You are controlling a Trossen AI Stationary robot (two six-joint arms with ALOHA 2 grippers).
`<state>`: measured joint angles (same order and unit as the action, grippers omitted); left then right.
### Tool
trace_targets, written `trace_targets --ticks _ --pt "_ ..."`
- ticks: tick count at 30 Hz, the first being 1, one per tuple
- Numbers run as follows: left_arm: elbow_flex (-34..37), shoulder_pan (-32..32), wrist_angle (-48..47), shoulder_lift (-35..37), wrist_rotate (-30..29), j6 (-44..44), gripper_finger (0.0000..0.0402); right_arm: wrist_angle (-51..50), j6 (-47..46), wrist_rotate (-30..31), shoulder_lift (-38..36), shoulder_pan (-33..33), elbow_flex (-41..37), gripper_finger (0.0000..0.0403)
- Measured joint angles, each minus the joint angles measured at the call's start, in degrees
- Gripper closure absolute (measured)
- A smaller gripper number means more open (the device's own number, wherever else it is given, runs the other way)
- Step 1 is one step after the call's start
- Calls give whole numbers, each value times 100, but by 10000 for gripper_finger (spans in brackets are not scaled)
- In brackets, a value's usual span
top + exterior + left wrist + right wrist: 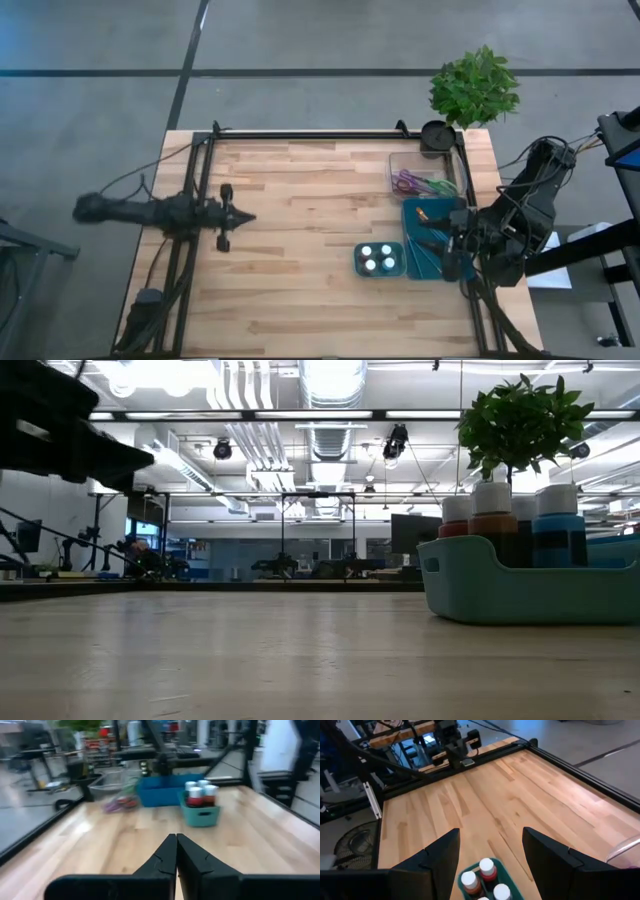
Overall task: Pick & Place Paint Supplies
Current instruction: Return to Home Position
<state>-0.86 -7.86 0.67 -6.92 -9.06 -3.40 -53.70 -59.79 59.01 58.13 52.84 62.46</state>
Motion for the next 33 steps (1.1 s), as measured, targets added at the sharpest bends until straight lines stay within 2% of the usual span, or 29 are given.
trace_targets --ticks 4,6,8,10,15,21,30,33 --pt "-59 -1124 -46 -193 -1025 -34 389 15 12 11 12 3 0 191" --pt "-132 -1291 -232 -242 -1590 -46 389 28 70 45 11 4 0 192" --pt "-195 -1265 -446 -235 -1839 37 389 33 150 65 11 3 0 192" --pt "-222 -1191 -552 -175 -1713 35 389 36 227 97 11 2 0 192" --pt "-234 -931 -626 58 -886 -78 389 65 406 110 9 4 0 192" --pt "-195 -762 -542 119 -413 -18 397 305 666 118 9 5 0 192" --pt "-163 -729 -455 105 -306 -53 398 505 956 114 15 5 -8 192" --pt "21 -729 53 67 -210 13 399 508 954 113 17 5 -40 192"
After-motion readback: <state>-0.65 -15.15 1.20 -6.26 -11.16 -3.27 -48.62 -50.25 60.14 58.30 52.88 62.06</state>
